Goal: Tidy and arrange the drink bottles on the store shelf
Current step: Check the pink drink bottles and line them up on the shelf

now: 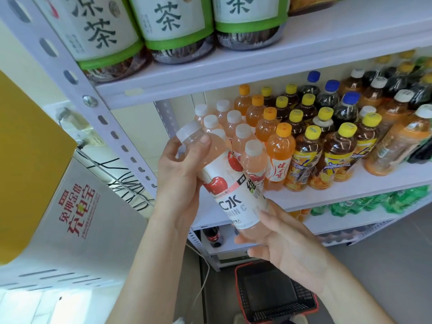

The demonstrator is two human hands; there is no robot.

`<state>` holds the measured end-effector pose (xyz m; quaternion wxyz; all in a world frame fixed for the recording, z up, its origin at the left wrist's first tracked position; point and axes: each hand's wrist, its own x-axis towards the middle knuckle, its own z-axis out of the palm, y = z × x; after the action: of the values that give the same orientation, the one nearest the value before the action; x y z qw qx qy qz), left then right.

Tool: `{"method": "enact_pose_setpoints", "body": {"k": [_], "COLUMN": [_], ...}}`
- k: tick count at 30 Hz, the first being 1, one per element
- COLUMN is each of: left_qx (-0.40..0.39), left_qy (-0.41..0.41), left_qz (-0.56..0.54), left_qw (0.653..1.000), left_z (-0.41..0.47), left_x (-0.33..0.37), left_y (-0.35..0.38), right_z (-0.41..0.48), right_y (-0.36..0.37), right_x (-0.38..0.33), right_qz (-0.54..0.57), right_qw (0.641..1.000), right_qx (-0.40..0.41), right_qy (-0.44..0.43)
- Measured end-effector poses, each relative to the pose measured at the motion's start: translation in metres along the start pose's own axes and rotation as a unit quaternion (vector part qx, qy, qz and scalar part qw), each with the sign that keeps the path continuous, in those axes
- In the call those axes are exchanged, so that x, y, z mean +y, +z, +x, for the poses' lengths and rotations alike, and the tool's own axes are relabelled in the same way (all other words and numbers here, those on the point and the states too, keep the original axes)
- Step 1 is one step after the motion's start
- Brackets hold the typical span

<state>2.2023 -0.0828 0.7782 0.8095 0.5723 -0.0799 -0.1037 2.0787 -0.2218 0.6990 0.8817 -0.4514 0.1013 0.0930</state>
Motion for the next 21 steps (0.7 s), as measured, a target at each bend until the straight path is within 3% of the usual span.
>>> {"method": "enact_pose_setpoints", "body": {"k": [3,10,16,21], "left_qx": [-0.009,-0.026,0.059,0.047], "left_qy": [-0.001,-0.035,-0.032,-0.039], "left_qz": [0.027,0.063,0.091,0.137], "left_qw": [1.000,0.997,0.994,0.989], "left_z": [0.003,0.011,0.010,0.003], "left_x": [-0.001,0.001,-0.005,-0.008], "left_y": [-0.002,-0.009,-0.007,0.000], "right_z": [-0.012,-0.007,-0.010,-0.017], "right_y": [-0.001,0.004,0.004,-0.016], "right_x": [0.000,0.002,-0.005,-0.028], "right_qz": [0.035,0.005,-0.136,-0.133], "right_qw": [0.999,0.998,0.978,0.986], "right_qx": [-0.028,0.035,0.096,0.041], "right_qy": [-0.017,-0.055,-0.127,-0.094]}}
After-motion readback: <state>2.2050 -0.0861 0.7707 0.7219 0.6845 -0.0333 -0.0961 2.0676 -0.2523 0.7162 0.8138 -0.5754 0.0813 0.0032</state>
